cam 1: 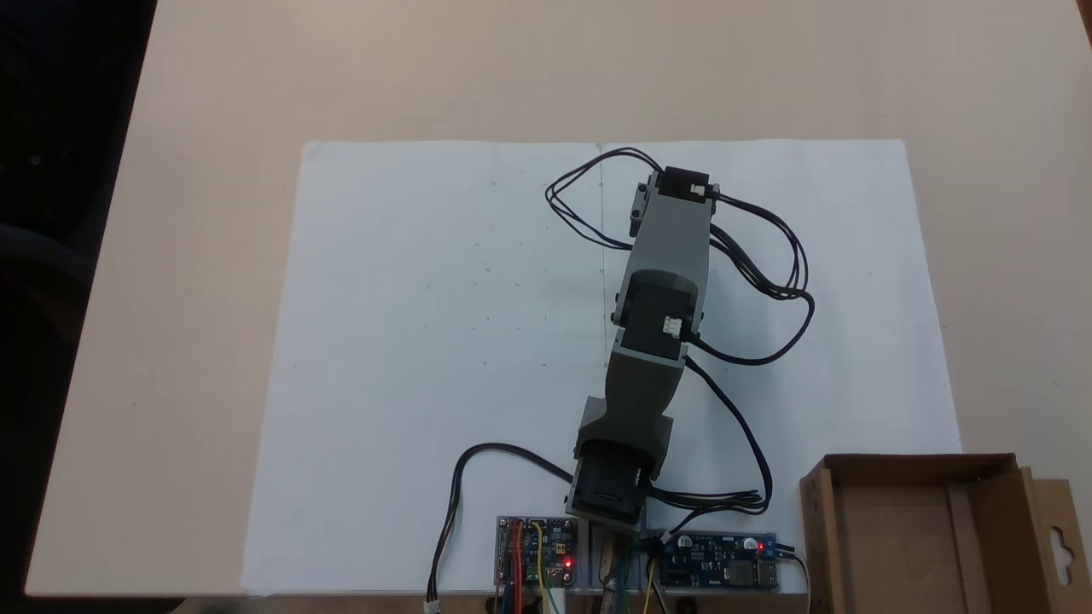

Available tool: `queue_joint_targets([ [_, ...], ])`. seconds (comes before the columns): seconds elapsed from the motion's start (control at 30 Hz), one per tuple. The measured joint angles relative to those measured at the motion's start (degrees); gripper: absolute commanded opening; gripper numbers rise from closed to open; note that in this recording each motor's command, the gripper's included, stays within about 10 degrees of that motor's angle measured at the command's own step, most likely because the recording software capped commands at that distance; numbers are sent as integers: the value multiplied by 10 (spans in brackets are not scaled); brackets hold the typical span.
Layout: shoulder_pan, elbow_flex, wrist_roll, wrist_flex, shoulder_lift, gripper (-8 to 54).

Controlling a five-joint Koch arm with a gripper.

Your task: Grasp a green dice and put it in the bin.

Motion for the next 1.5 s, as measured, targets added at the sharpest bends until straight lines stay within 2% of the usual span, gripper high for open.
queue_joint_targets([
  [0.03,0,0,0,-2,0,128],
  [0.07,0,0,0,-3,0,123],
  [0.37,8,1,1,-37,11,123],
  [0.57,64,-64,83,-68,87,123],
  [0.8,307,-221,226,-69,145,123],
  [1.27,646,-224,244,-11,153,122],
  [1.5,754,-224,244,33,152,123],
])
